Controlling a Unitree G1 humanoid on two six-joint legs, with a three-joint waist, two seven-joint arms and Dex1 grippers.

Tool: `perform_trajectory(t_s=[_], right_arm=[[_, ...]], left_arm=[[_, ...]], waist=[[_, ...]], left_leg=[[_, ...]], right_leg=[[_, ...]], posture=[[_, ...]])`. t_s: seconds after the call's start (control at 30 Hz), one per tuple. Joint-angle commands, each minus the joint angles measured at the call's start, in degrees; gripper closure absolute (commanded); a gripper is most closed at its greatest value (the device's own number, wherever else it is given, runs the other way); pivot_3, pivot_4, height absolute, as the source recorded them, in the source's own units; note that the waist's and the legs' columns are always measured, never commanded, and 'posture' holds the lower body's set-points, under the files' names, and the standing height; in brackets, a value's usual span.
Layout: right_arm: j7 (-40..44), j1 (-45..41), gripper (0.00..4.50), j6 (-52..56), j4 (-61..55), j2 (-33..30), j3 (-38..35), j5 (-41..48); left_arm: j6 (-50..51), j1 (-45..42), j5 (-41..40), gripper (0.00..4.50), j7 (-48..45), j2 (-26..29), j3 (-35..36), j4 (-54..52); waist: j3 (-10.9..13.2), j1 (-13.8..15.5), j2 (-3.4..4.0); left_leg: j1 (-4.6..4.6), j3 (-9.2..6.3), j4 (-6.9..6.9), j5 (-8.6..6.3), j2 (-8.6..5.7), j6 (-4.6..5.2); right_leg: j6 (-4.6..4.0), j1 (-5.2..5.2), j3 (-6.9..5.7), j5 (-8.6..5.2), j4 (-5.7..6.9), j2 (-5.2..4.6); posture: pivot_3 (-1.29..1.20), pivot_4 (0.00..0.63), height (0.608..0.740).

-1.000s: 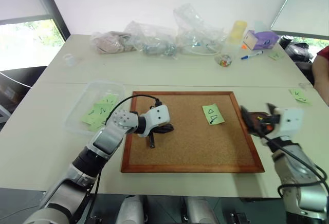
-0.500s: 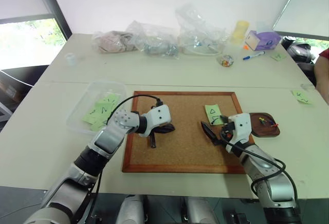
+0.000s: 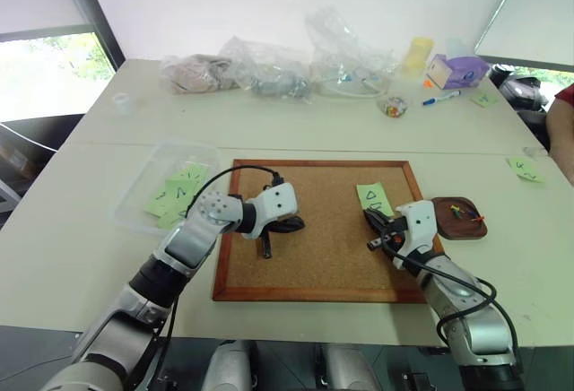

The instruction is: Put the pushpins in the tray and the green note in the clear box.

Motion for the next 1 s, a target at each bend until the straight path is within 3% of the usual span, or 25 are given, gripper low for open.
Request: perform_trajectory(t_s=[0.03, 0.6, 0.77, 0.87, 1.0], right_arm=[[0.0, 1.0, 4.49, 0.3, -1.7, 0.2, 0.3, -0.3], [-4.0, 2.5, 4.49, -2.9, -13.7, 0.0, -6.5, 0.2], [-4.0, 2.2, 4.49, -2.0, -15.5, -0.3, -6.0, 0.2], [-3.6, 1.7, 4.50, -0.9, -17.1, -1.2, -6.2, 0.4], [-3.0, 0.8, 4.50, 0.2, -18.9, -2.6, -6.6, 0.2]], left_arm=[[0.9, 1.2, 1.9, 4.50, 0.2, 0.5, -1.7, 1.6], [-0.1, 0.6, 2.7, 4.50, -0.7, 1.5, -2.6, 2.9], [6.6, -2.5, -6.8, 4.50, -1.1, -3.6, 5.3, 3.7], [20.2, -9.5, -20.1, 3.51, -1.8, -9.0, 15.9, 5.1], [27.9, -17.4, -27.7, 1.53, -0.5, -13.5, 22.5, 10.5]], waist=[[0.0, 0.0, -0.02], [0.0, 0.0, -0.03], [0.0, 0.2, -0.03], [0.2, 0.4, -0.19], [0.3, 0.0, -0.40]], left_leg=[[0.00, 0.00, 0.00, 0.00, 0.00, 0.00], [-0.04, 0.00, 0.00, -0.01, 0.01, 0.01], [-0.05, 0.01, 0.00, -0.01, -0.01, 0.01], [-0.20, -0.02, 0.09, 0.00, -0.05, 0.02], [-0.29, -0.06, 0.08, -0.01, -0.09, 0.05]], right_leg=[[0.00, 0.00, 0.00, 0.00, 0.00, 0.00], [0.00, -0.05, -0.01, 0.00, 0.00, -0.01], [0.00, -0.05, -0.01, 0.00, 0.00, -0.03], [0.00, -0.14, -0.03, 0.00, 0.00, -0.04], [0.08, -0.21, -0.03, -0.01, 0.00, 0.01]], posture=[[0.00, 0.150, 0.737], [0.00, 0.150, 0.737], [0.00, 0.150, 0.737], [0.00, 0.150, 0.737], [0.00, 0.150, 0.737]])
